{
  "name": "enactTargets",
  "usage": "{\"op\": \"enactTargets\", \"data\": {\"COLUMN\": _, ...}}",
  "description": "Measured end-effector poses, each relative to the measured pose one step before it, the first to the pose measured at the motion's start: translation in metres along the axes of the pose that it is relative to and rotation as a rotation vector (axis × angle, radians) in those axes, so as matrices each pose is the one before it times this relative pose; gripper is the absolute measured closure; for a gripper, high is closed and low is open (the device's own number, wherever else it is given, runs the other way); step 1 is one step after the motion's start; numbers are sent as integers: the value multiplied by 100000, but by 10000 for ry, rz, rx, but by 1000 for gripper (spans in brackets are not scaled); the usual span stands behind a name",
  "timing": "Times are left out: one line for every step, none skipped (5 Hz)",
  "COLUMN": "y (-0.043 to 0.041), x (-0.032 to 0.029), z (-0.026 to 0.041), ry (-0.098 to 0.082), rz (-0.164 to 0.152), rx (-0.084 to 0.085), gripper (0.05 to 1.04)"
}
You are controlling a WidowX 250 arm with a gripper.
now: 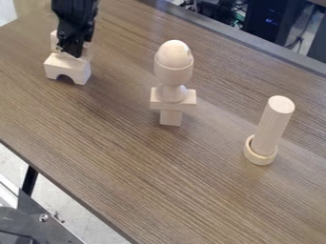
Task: Place rectangle block on top of the arch
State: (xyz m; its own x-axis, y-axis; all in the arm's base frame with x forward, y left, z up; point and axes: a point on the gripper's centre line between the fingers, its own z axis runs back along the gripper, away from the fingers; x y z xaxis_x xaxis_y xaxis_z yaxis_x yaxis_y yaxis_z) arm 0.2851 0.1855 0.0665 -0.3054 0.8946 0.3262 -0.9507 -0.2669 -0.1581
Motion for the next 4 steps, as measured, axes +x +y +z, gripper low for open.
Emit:
{"op": "enactTargets", "data": {"y": -54, "x": -110, "z": -41, "ry": 68, "rz": 77, "rx": 8, "gripper": 814}}
{"op": "enactTargets", "data": {"y": 83, "x": -82, "z": 0, "ry": 51, "rz": 82, "rx": 53, "gripper": 814}}
{"op": "enactTargets", "data": {"y": 32, "x": 161, "z": 72, "ry": 41, "rz": 90, "rx": 45, "gripper": 814}}
{"op": "enactTargets", "data": {"y": 47, "x": 319, "z": -88, "ry": 2, "rz": 125, "rx": 36, "gripper": 814}}
